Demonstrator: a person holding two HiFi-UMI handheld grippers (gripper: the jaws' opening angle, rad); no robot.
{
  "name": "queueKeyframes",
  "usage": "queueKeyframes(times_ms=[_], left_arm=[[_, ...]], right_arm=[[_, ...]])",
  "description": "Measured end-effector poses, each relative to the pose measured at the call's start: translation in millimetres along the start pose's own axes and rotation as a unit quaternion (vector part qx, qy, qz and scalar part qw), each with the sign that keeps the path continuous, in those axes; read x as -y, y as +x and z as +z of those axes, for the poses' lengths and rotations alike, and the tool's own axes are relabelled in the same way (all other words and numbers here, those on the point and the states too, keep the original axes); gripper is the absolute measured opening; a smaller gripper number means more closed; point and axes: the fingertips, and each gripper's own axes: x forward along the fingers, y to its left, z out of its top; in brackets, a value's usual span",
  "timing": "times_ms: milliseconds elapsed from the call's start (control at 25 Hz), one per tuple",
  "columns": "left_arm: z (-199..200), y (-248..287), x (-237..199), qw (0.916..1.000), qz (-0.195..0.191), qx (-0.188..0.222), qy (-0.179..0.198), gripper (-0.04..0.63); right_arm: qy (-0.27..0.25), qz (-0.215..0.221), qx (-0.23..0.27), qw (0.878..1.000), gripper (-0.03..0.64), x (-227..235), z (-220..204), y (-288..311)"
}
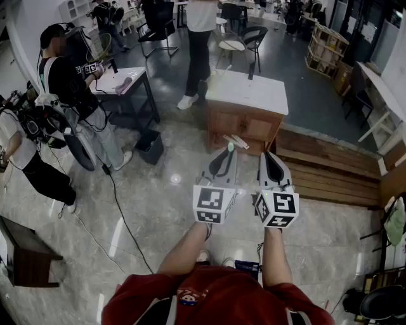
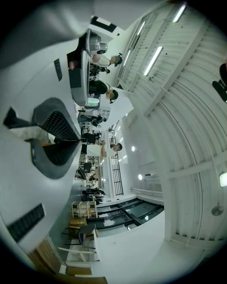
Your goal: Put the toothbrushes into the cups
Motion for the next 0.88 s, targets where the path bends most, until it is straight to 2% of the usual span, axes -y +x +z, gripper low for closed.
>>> queueKeyframes(times_ms=[880], left_arm=[[2, 5, -64, 0.9999, -0.005, 0.009, -0.005, 0.061]], right_arm=[[-0.008, -0.008, 0.01, 1.0, 0.029, -50, -5, 51]])
